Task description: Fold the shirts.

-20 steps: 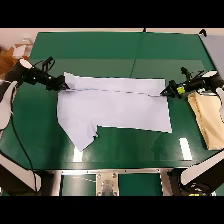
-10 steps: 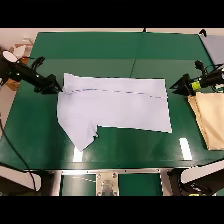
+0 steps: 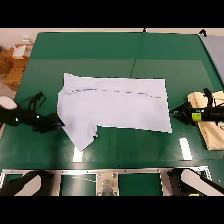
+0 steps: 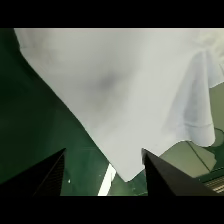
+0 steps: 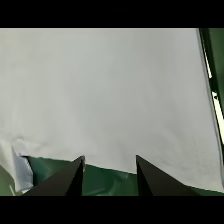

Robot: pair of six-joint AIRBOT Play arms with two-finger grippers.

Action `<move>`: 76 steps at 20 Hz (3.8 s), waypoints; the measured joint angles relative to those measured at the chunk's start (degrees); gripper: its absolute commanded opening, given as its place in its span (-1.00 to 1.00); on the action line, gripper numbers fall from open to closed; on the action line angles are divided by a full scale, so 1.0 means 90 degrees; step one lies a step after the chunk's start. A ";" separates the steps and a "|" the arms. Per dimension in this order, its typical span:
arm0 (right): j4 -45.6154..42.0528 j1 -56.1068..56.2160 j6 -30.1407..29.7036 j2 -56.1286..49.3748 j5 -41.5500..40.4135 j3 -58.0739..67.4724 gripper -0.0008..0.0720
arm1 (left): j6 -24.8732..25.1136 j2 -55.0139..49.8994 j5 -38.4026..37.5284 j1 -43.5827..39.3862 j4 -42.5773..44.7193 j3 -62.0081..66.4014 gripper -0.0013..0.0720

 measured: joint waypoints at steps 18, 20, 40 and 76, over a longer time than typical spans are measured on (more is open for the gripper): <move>0.0733 -0.0063 0.0000 0.0848 -0.1739 -0.1474 0.21 | 0.0454 0.0466 0.2958 -0.1013 -0.2572 -0.1766 0.15; 0.0731 -0.0066 0.0056 0.0848 -0.1651 -0.1474 0.21 | 0.0418 0.0469 0.2985 -0.1241 -0.2620 -0.1766 -0.66; 0.0080 -0.0015 0.1537 0.1574 -0.2246 -0.2824 0.16 | 0.0379 0.0474 0.2822 -0.1479 -0.2171 -0.1763 -0.89; -0.1717 0.1190 0.2395 0.0707 -0.0845 0.1061 -0.94 | -0.1875 0.1341 0.0107 -0.1484 0.0690 0.1418 -0.90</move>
